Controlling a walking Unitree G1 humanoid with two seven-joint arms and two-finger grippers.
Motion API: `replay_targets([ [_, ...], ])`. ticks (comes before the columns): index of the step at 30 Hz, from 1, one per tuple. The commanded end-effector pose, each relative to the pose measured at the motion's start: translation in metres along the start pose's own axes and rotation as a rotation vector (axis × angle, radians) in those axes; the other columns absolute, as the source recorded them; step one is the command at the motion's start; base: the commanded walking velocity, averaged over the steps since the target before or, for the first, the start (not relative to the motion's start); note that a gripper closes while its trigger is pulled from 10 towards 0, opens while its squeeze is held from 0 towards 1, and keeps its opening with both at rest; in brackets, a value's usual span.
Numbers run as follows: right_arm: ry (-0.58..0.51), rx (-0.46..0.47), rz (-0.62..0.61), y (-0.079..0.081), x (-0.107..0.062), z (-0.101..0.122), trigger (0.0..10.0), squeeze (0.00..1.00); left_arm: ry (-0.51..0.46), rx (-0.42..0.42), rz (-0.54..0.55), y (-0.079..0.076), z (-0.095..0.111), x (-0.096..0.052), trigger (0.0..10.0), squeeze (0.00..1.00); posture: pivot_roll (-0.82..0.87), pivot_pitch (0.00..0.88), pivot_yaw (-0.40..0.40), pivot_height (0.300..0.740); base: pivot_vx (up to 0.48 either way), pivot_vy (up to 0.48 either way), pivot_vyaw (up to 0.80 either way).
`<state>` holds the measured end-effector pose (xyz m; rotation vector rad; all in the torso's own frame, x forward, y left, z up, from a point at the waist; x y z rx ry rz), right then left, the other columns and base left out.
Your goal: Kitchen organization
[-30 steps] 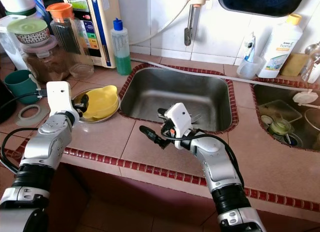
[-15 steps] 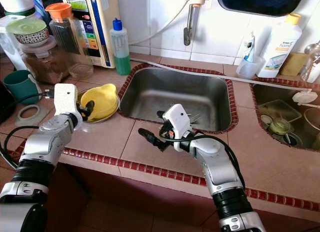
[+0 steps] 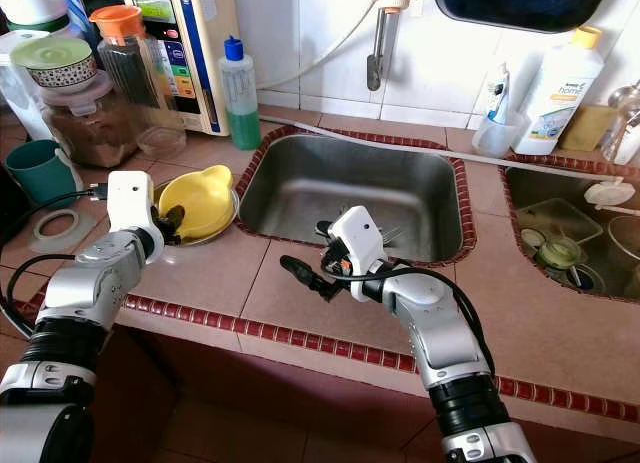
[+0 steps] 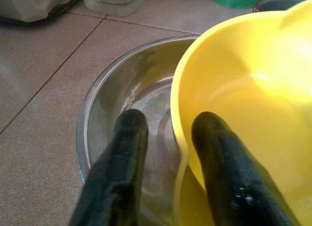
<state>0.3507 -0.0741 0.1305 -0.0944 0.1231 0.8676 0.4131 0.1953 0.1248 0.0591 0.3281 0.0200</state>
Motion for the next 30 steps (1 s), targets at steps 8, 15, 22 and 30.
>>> replay_targets([
  [8, -0.012, -0.013, 0.003, -0.001, 0.0, 0.007, 10.0, 0.0, -0.007, -0.024, 0.025, 0.006, 0.005, 0.001, 0.0, 0.0, 0.01, 0.023, 0.03, 0.74, 0.0, 0.0, 0.0],
  [15, -0.017, -0.012, 0.004, -0.002, 0.001, 0.008, 10.0, 0.0, -0.021, -0.022, 0.049, 0.01, 0.006, 0.0, 0.0, 0.0, 0.01, 0.019, 0.029, 0.74, 0.0, 0.0, 0.0],
  [22, -0.02, -0.009, -0.016, -0.005, 0.001, 0.009, 10.0, 0.0, -0.095, -0.043, 0.092, 0.016, 0.017, -0.003, 0.0, 0.0, 0.01, 0.018, 0.028, 0.74, 0.0, 0.0, 0.0],
  [30, -0.031, 0.021, -0.06, -0.013, 0.001, 0.012, 10.0, 0.0, -0.14, -0.046, 0.121, 0.018, 0.024, -0.006, 0.0, 0.0, 0.01, 0.021, 0.025, 0.74, 0.0, 0.0, 0.0],
])
Point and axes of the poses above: a point about 5 cm out from each wrist's last joint towards the gripper, its own x axis pointing out of the wrist towards the gripper, its own z axis along the axis of the wrist's last joint, y = z × x, the point moved 5 cm from there along x, pointing out of the wrist towards the gripper, and after that the axes turned 4 degrees about x, right-handed, at the moved point
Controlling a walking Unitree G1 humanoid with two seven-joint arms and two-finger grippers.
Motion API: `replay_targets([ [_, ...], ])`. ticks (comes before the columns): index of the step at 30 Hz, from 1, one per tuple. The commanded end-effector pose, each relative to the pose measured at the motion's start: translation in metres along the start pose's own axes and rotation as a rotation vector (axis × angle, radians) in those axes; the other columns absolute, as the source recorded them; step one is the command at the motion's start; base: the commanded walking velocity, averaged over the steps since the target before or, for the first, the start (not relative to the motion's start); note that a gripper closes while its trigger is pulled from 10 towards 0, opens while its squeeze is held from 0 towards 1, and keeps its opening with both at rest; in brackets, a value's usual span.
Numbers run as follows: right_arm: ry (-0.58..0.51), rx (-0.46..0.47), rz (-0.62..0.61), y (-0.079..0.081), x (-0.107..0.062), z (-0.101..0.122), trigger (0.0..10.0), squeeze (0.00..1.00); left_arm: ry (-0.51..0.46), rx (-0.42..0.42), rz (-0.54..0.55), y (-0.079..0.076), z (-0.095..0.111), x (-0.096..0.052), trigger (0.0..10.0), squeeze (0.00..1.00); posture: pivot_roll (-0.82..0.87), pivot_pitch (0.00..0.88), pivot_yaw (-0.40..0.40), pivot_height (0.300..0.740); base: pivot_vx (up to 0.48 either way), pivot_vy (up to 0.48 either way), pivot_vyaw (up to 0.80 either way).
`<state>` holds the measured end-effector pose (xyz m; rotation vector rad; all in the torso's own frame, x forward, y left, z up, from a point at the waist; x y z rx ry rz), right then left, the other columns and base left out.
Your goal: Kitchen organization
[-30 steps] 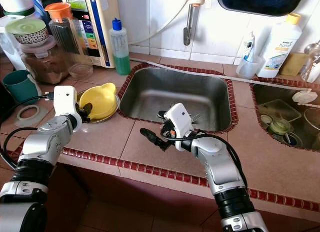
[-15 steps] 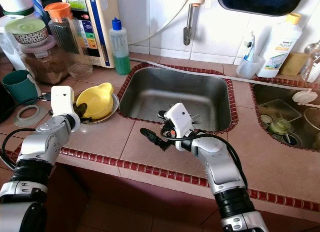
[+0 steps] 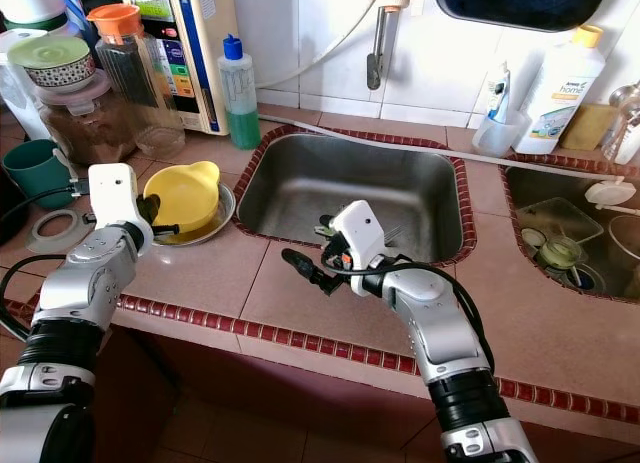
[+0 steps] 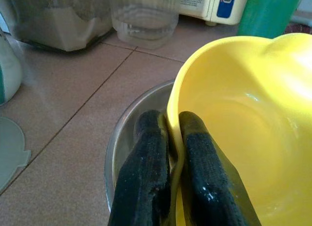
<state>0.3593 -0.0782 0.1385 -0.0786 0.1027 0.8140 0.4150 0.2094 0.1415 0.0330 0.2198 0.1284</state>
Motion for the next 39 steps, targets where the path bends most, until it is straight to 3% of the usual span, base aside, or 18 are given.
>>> replay_targets([
  [1, -0.013, 0.02, -0.014, -0.005, 0.001, 0.005, 10.0, 0.0, -0.049, -0.006, 0.022, 0.004, 0.011, -0.002, 0.0, 0.0, 0.01, 0.022, 0.025, 0.74, 0.0, 0.0, 0.0],
  [3, -0.025, 0.033, -0.028, -0.007, 0.001, 0.007, 10.0, 0.0, -0.097, -0.01, 0.026, 0.004, 0.018, -0.002, 0.0, 0.0, 0.01, 0.022, 0.025, 0.74, 0.0, 0.0, 0.0],
  [4, -0.036, 0.054, -0.037, -0.008, 0.001, 0.009, 10.0, 0.0, -0.144, 0.045, 0.033, 0.003, 0.026, -0.004, 0.0, 0.0, 0.01, 0.023, 0.025, 0.74, 0.0, 0.0, 0.0],
  [5, -0.036, 0.054, -0.037, -0.008, 0.001, 0.009, 10.0, 0.0, -0.144, 0.045, 0.033, 0.003, 0.026, -0.004, 0.0, 0.0, 0.01, 0.023, 0.025, 0.74, 0.0, 0.0, 0.0],
  [8, -0.096, 0.165, -0.069, -0.014, 0.003, 0.021, 10.0, 0.0, -0.271, 0.098, 0.034, -0.006, 0.048, -0.01, 0.0, 0.0, 0.01, 0.023, 0.026, 0.74, 0.0, 0.0, 0.0],
  [15, -0.187, 0.317, -0.099, -0.021, 0.004, 0.04, 10.0, 0.0, -0.339, 0.163, 0.002, -0.026, 0.056, -0.014, 0.0, 0.0, 0.01, 0.025, 0.027, 0.74, 0.0, 0.0, 0.0],
  [17, -0.226, 0.369, -0.11, -0.024, 0.004, 0.047, 10.0, 0.0, -0.361, 0.172, -0.023, -0.035, 0.058, -0.017, 0.0, 0.0, 0.01, 0.025, 0.026, 0.74, 0.0, 0.0, 0.0],
  [19, -0.315, 0.486, -0.127, -0.029, 0.003, 0.062, 10.0, 0.0, -0.415, 0.192, -0.078, -0.057, 0.063, -0.023, 0.0, 0.0, 0.01, 0.026, 0.026, 0.74, 0.0, 0.0, 0.0],
  [21, -0.328, 0.51, -0.127, -0.03, 0.003, 0.064, 10.0, 0.0, -0.426, 0.202, -0.092, -0.064, 0.064, -0.025, 0.0, 0.0, 0.01, 0.026, 0.026, 0.74, 0.0, 0.0, 0.0],
  [22, -0.338, 0.549, -0.126, -0.029, 0.004, 0.068, 10.0, 0.0, -0.445, 0.232, -0.105, -0.079, 0.063, -0.028, 0.8, 0.0, 0.01, 0.026, 0.029, 0.74, 0.0, 0.0, 0.0],
  [23, -0.338, 0.549, -0.126, -0.029, 0.004, 0.068, 10.0, 0.0, -0.445, 0.232, -0.105, -0.079, 0.063, -0.028, 0.8, 0.0, 0.01, 0.026, 0.029, 0.74, 0.0, 0.0, 0.0],
  [24, -0.336, 0.557, -0.121, -0.026, 0.005, 0.071, 10.0, 0.0, -0.482, 0.238, -0.132, -0.092, 0.064, -0.032, 2.0, 0.0, 0.01, 0.026, 0.03, 0.74, 0.0, 0.0, 0.0],
  [25, -0.346, 0.558, -0.098, -0.02, 0.006, 0.078, 10.0, 0.0, -0.495, 0.255, -0.158, -0.104, 0.062, -0.037, 2.4, 0.0, 0.01, 0.026, 0.032, 0.74, 0.0, 0.0, 0.0],
  [28, -0.351, 0.562, -0.089, -0.017, 0.007, 0.081, 10.0, 0.0, -0.493, 0.252, -0.174, -0.11, 0.06, -0.038, 2.4, 0.0, 0.01, 0.026, 0.032, 0.74, 0.0, 0.0, 0.0],
  [29, -0.349, 0.561, -0.083, -0.015, 0.007, 0.082, 10.0, 0.0, -0.497, 0.236, -0.196, -0.117, 0.06, -0.042, 1.5, 0.0, 0.01, 0.027, 0.033, 0.74, 0.0, 0.0, 0.0],
  [31, -0.337, 0.555, -0.093, -0.014, 0.008, 0.081, 10.0, 0.0, -0.509, 0.221, -0.217, -0.126, 0.061, -0.046, 0.9, 0.0, 0.01, 0.027, 0.033, 0.74, 0.0, 0.0, 0.0],
  [34, -0.284, 0.505, -0.175, -0.021, 0.01, 0.073, 10.0, 0.0, -0.545, 0.213, -0.238, -0.135, 0.067, -0.053, 0.8, 0.0, 0.01, 0.028, 0.034, 0.74, 0.0, 0.0, 0.0],
  [39, -0.266, 0.467, -0.286, -0.036, 0.008, 0.069, 10.0, 0.0, -0.56, 0.206, -0.24, -0.138, 0.067, -0.056, 0.7, 0.0, 0.01, 0.028, 0.037, 0.74, 0.0, 0.0, 0.0],
])
Point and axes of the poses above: a point about 5 cm out from each wrist's last joint towards the gripper, its own x axis pointing out of the wrist towards the gripper, its own z axis along the axis of the wrist's last joint, y = z × x, the point moved 5 cm from there along x, pointing out of the wrist towards the gripper, and after that the axes turned 4 degrees about x, right-handed, at the moved point
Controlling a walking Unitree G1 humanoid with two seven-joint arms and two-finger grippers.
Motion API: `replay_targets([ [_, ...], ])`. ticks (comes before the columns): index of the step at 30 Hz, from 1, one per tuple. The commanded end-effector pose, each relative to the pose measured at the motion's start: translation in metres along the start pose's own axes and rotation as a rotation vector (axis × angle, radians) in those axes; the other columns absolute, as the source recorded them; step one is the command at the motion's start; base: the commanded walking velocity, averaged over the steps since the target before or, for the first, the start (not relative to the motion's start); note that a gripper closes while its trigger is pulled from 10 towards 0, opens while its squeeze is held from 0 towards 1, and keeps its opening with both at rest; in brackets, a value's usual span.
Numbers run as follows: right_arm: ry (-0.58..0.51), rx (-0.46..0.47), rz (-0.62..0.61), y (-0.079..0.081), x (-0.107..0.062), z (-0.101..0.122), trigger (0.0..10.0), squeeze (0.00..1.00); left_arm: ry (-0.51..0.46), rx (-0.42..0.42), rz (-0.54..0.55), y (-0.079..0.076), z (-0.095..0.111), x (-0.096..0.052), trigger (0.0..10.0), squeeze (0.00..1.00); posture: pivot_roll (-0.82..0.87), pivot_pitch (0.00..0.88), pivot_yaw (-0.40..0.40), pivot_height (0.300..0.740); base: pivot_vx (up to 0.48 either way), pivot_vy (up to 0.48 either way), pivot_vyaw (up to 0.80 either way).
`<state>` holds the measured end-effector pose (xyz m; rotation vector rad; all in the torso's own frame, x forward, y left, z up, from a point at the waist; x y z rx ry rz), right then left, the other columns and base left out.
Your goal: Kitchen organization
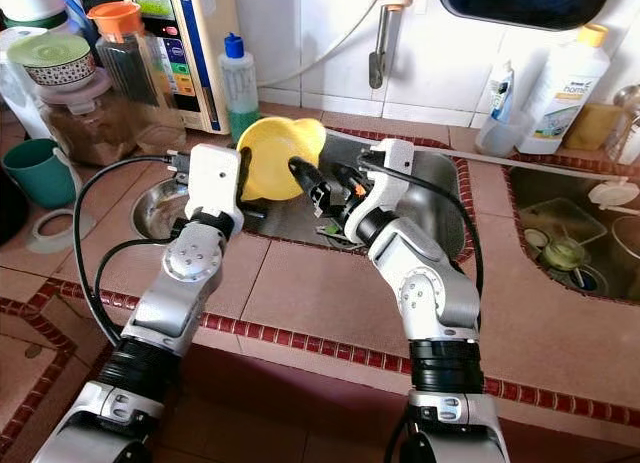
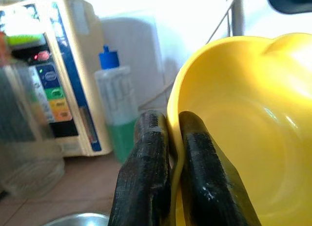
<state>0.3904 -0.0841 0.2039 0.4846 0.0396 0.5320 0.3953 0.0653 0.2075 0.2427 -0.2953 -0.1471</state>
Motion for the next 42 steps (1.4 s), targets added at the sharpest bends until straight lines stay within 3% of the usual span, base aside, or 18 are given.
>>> replay_targets([
  [1, -0.012, -0.051, -0.044, -0.006, 0.002, 0.006, 10.0, 0.0, -0.03, 0.002, 0.004, 0.0, 0.006, -0.002, 0.7, 0.0, 0.01, 0.028, 0.037, 0.74, 0.0, 0.0, 0.0],
  [5, -0.023, -0.069, -0.086, -0.013, 0.002, 0.006, 10.0, 0.0, -0.042, -0.014, -0.002, -0.002, 0.009, -0.003, 1.1, 0.0, 0.02, 0.027, 0.037, 0.74, 0.0, 0.0, 0.0],
  [6, -0.025, -0.066, -0.09, -0.014, 0.002, 0.006, 8.4, 0.0, -0.044, -0.025, -0.007, -0.004, 0.009, -0.004, 1.1, 0.0, 0.02, 0.027, 0.038, 0.74, 0.0, 0.0, 0.0],
  [7, -0.026, -0.062, -0.093, -0.014, 0.002, 0.006, 8.4, 0.0, -0.045, -0.032, -0.011, -0.005, 0.009, -0.004, 1.1, 0.0, 0.02, 0.027, 0.038, 0.74, 0.0, 0.0, 0.0],
  [8, -0.027, -0.061, -0.098, -0.015, 0.002, 0.006, 6.4, 0.0, -0.046, -0.038, -0.013, -0.006, 0.009, -0.004, 1.1, 0.0, 0.02, 0.026, 0.036, 0.74, 0.0, 0.0, 0.0],
  [9, -0.027, -0.062, -0.105, -0.016, 0.003, 0.006, 0.2, 0.0, -0.048, -0.045, -0.017, -0.007, 0.01, -0.005, 1.1, 0.0, 0.02, 0.025, 0.036, 0.74, 0.0, 0.0, 0.0],
  [16, -0.023, -0.052, -0.109, -0.018, 0.006, 0.004, 0.0, 0.0, -0.054, -0.077, -0.086, -0.028, 0.01, -0.013, 1.1, 0.0, 0.02, 0.022, 0.035, 0.74, 0.0, 0.0, 0.0],
  [18, -0.011, -0.03, -0.099, -0.017, 0.005, 0.001, 2.0, 0.0, -0.059, -0.088, -0.094, -0.03, 0.011, -0.013, 1.1, 0.0, 0.02, 0.02, 0.035, 0.74, 0.0, 0.0, 0.0],
  [21, 0.004, -0.017, -0.087, -0.016, 0.005, -0.002, 1.4, 0.0, -0.06, -0.088, -0.097, -0.031, 0.011, -0.013, 1.1, 0.0, 0.02, 0.019, 0.036, 0.74, 0.0, 0.0, 0.0],
  [22, 0.009, -0.014, -0.083, -0.016, 0.005, -0.004, 0.4, 0.0, -0.061, -0.088, -0.096, -0.031, 0.012, -0.012, 1.1, 0.0, 0.02, 0.018, 0.035, 0.74, 0.0, 0.0, 0.0],
  [24, 0.015, -0.013, -0.081, -0.016, 0.005, -0.006, 0.0, 0.0, -0.063, -0.088, -0.097, -0.031, 0.012, -0.013, 1.1, 0.0, 0.02, 0.019, 0.036, 0.74, 0.0, 0.0, 0.0],
  [29, 0.02, -0.014, -0.098, -0.02, 0.005, -0.007, 0.0, 0.0, -0.063, -0.088, -0.096, -0.03, 0.012, -0.013, 1.3, 0.0, 0.02, 0.02, 0.034, 0.74, 0.0, 0.0, 0.0],
  [36, 0.024, 0.003, -0.125, -0.024, 0.004, -0.01, 0.0, 0.0, -0.051, -0.102, -0.123, -0.035, 0.009, -0.016, 4.7, 0.0, 0.02, 0.025, 0.034, 0.74, 0.0, 0.0, 0.0],
  [37, 0.024, 0.005, -0.126, -0.024, 0.004, -0.01, 0.0, 0.0, -0.05, -0.107, -0.131, -0.036, 0.009, -0.017, 4.7, 0.0, 0.02, 0.025, 0.035, 0.74, 0.0, 0.0, 0.0],
  [38, 0.02, 0.006, -0.131, -0.025, 0.004, -0.009, 0.0, 0.0, -0.047, -0.115, -0.156, -0.039, 0.008, -0.018, 8.7, 0.0, 0.02, 0.026, 0.035, 0.74, 0.0, 0.0, 0.0],
  [39, 0.02, 0.006, -0.131, -0.025, 0.004, -0.009, 0.0, 0.0, -0.047, -0.115, -0.156, -0.039, 0.008, -0.018, 8.7, 0.0, 0.02, 0.026, 0.035, 0.74, 0.0, 0.0, 0.0],
  [40, 0.017, 0.009, -0.136, -0.026, 0.004, -0.009, 0.0, 0.0, -0.037, -0.134, -0.183, -0.043, 0.005, -0.019, 10.0, 0.0, 0.02, 0.028, 0.037, 0.74, 0.0, 0.0, 0.0],
  [42, 0.017, 0.01, -0.146, -0.028, 0.004, -0.009, 0.0, 0.0, -0.02, -0.142, -0.203, -0.047, 0.0, -0.021, 10.0, 0.0, 0.02, 0.029, 0.037, 0.74, 0.0, 0.0, 0.0],
])
Point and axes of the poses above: a point about 5 cm out from each wrist's last joint towards the gripper, its own x axis pointing out of the wrist towards the gripper, its own z axis along the axis of the wrist's last joint, y = z × x, the point moved 5 cm from there along x, pointing out of the wrist towards the gripper, and after that the axes turned 4 degrees about x, right-handed, at the moved point
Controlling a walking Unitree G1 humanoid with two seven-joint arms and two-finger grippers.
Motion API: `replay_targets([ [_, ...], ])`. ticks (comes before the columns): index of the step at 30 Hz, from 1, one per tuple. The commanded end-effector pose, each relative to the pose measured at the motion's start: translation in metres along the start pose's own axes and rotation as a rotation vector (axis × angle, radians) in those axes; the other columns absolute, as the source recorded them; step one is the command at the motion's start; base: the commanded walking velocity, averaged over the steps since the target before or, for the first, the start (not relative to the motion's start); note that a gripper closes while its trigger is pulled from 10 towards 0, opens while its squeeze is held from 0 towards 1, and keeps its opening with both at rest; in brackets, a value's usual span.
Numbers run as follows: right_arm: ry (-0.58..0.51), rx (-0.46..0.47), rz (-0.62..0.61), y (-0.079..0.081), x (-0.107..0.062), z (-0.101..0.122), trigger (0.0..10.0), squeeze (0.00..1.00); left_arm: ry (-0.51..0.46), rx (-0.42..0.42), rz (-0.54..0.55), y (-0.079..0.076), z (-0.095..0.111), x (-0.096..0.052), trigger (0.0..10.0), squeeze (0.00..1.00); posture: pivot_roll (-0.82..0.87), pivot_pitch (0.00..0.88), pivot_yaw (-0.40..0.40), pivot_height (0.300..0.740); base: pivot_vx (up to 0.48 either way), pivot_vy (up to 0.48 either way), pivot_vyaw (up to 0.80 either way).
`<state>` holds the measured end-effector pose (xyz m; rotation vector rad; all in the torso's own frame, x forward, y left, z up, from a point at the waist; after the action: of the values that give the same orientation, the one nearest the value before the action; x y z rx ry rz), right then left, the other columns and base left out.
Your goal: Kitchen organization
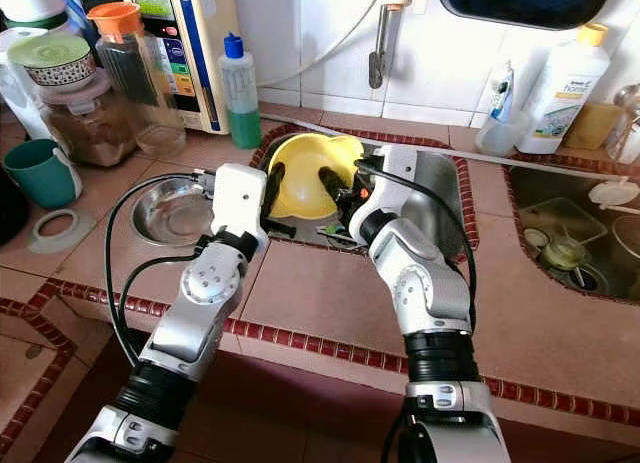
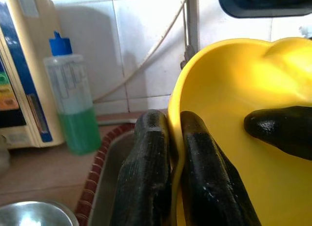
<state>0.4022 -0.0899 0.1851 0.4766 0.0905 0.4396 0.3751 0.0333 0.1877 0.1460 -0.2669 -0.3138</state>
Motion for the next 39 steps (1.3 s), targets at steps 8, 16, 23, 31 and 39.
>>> replay_targets([
  [8, -0.034, -0.012, -0.137, -0.026, -0.002, 0.006, 0.0, 0.0, 0.015, -0.043, -0.101, -0.017, -0.002, -0.004, 10.0, 0.0, 0.03, 0.033, 0.039, 0.74, 0.0, 0.0, 0.0],
  [16, -0.094, -0.079, -0.246, -0.044, -0.004, 0.016, 0.0, 0.0, 0.07, -0.084, -0.191, -0.03, -0.008, -0.005, 10.0, 0.62, 0.03, 0.032, 0.041, 0.74, 0.0, 0.0, 0.0],
  [23, -0.117, -0.151, -0.29, -0.051, -0.002, 0.018, 0.0, 0.0, 0.097, -0.094, -0.227, -0.035, -0.011, -0.004, 10.0, 1.0, 0.03, 0.033, 0.04, 0.74, 0.0, 0.0, 0.0],
  [31, -0.117, -0.265, -0.327, -0.062, 0.003, 0.01, 0.0, 0.0, 0.145, -0.079, -0.268, -0.04, -0.017, -0.006, 10.0, 1.0, 0.04, 0.038, 0.034, 0.74, 0.0, 0.0, 0.0],
  [39, -0.113, -0.529, -0.349, -0.069, 0.009, 0.013, 0.0, 0.0, 0.167, -0.069, -0.267, -0.038, -0.021, -0.007, 10.0, 1.0, 0.05, 0.041, 0.034, 0.74, 0.0, 0.0, 0.0],
])
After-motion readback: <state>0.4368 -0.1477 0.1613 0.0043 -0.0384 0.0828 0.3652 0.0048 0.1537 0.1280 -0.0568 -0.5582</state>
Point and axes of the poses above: a point about 5 cm out from each wrist's last joint towards the gripper, its own x axis pointing out of the wrist towards the gripper, its own z axis along the axis of the wrist's last joint, y = z × x, the point moved 5 cm from there along x, pointing out of the wrist towards the gripper, and after that the axes turned 4 degrees about x, right-handed, at the moved point
